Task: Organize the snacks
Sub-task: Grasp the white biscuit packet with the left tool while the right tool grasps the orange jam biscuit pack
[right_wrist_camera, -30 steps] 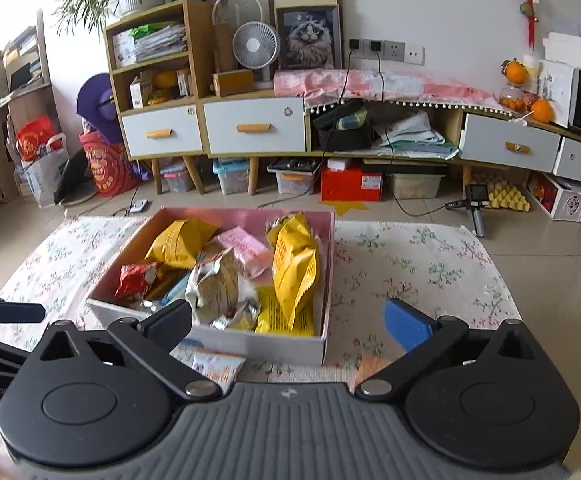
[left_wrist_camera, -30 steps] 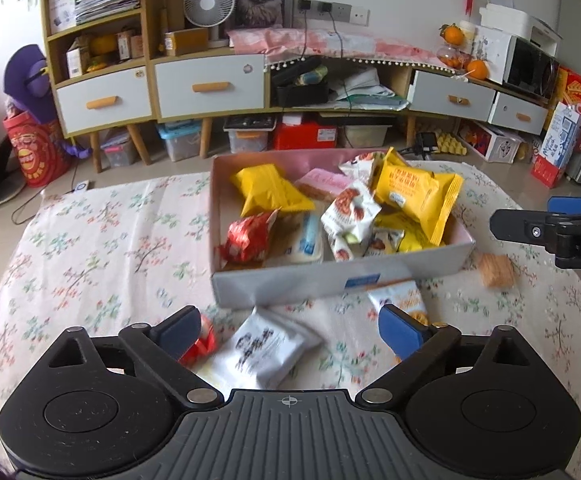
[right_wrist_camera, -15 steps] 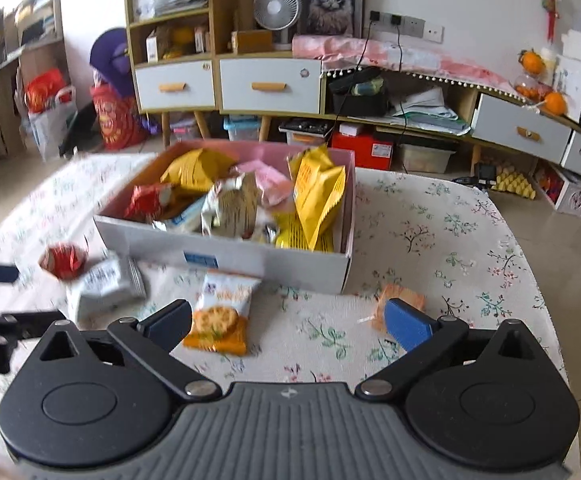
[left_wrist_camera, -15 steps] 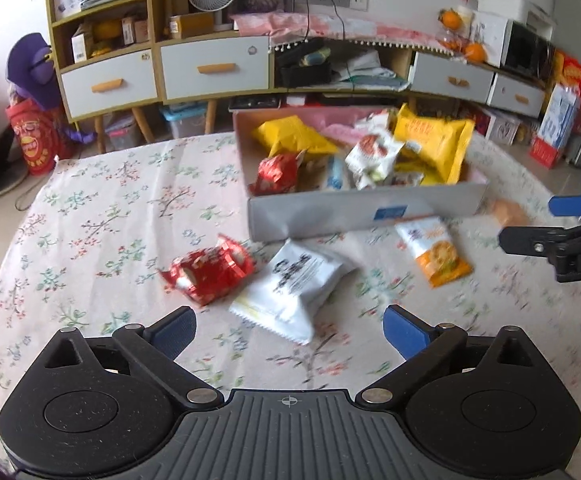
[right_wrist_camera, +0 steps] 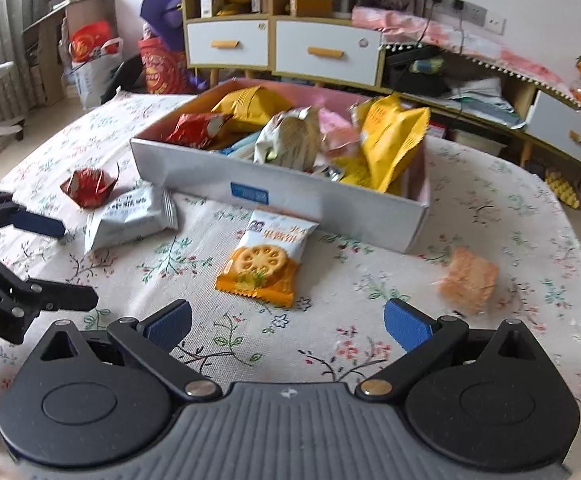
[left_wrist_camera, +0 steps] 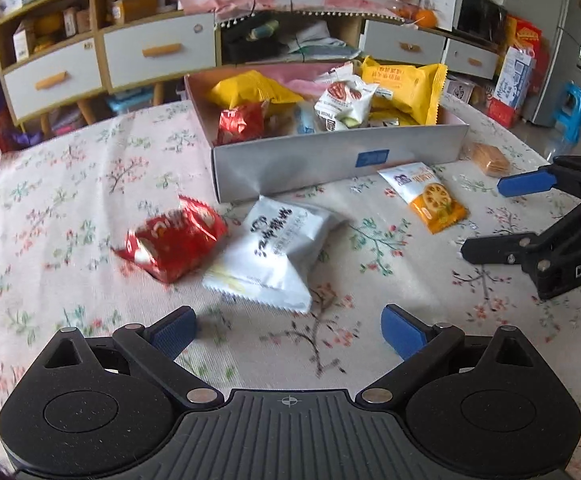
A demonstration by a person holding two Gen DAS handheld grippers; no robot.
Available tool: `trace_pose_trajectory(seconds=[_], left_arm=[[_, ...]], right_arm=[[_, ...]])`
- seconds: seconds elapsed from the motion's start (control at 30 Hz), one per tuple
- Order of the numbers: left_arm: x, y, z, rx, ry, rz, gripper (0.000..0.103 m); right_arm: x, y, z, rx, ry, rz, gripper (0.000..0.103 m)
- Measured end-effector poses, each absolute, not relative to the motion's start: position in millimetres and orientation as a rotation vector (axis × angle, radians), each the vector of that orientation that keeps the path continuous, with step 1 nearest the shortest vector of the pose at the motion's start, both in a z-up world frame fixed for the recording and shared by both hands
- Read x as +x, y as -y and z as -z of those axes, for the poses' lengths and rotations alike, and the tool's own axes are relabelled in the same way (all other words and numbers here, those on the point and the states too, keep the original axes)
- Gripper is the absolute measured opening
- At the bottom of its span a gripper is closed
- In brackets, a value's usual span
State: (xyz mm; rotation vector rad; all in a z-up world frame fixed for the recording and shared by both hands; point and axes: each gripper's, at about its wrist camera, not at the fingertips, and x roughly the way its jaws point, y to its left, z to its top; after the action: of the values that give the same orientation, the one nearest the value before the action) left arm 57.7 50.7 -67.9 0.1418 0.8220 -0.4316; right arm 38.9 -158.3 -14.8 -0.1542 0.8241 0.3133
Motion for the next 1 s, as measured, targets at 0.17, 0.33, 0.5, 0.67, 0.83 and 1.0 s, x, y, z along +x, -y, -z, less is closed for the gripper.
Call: trace_pose_trajectory(seconds=[0.17,0.33,0.5,0.67,0.83,1.0], left_arm=[[66.3,-51.5,71.4,0.145,-0.773,0.438,0.099],[73.3,-46.2,73.4,0.158,-0.744,0.439,0.099],[78.2,-41.4,74.0,0.152,-0.729,0.440,0.098],[75.7,-35.5,70.1,0.152,-0.736,0.483,0.089],[68.1,-30.8,66.6,0.149,-0.748,0.530,0.076],[72.0,-25.5,62.1,0.077,-0.776,0.491,0.067]], right_arm=[[43.7,151.3,23.9,-0.164,-0.823,-0.352,0.103],[49.1,148.2,26.8,-0.128,-0.789,-0.374,0.103],[50.5,149.7,29.2,-0.124,-0.750,-0.394,0.103],[55.7,152.0,29.0,-0.134,-0.745,-0.409,0.101],[57.3,161.3,26.9,-0.137,-0.753,-0.410,0.092],[61.6,167.2,23.7,-0.114,-0.767,-0.397,0.077]])
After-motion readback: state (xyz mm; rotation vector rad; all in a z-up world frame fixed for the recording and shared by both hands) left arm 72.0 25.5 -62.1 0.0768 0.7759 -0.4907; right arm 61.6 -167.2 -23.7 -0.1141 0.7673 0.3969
